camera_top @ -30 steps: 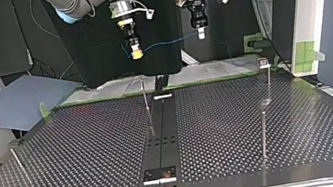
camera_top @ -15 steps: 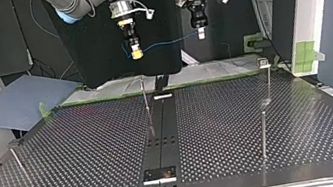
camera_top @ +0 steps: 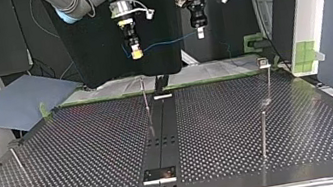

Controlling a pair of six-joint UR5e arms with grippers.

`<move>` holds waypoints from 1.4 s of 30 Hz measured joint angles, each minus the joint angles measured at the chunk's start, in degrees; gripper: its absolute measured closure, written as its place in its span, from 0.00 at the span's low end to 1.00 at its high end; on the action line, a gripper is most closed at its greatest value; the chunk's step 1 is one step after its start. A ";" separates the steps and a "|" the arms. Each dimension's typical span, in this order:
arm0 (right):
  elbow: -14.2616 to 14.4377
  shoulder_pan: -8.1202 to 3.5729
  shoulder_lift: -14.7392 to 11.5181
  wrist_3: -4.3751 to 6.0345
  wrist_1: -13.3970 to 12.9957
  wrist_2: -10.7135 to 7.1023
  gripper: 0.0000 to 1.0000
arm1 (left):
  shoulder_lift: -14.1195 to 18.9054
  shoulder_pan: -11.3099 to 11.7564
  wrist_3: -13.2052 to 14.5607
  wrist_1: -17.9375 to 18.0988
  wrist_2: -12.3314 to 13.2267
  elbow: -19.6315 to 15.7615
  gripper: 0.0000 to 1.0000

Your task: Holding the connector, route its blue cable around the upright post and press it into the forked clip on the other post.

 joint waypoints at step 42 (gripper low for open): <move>1.70 0.97 2.95 0.15 -0.66 -0.07 1.00 | -0.70 -0.06 0.05 -0.04 0.00 0.03 1.00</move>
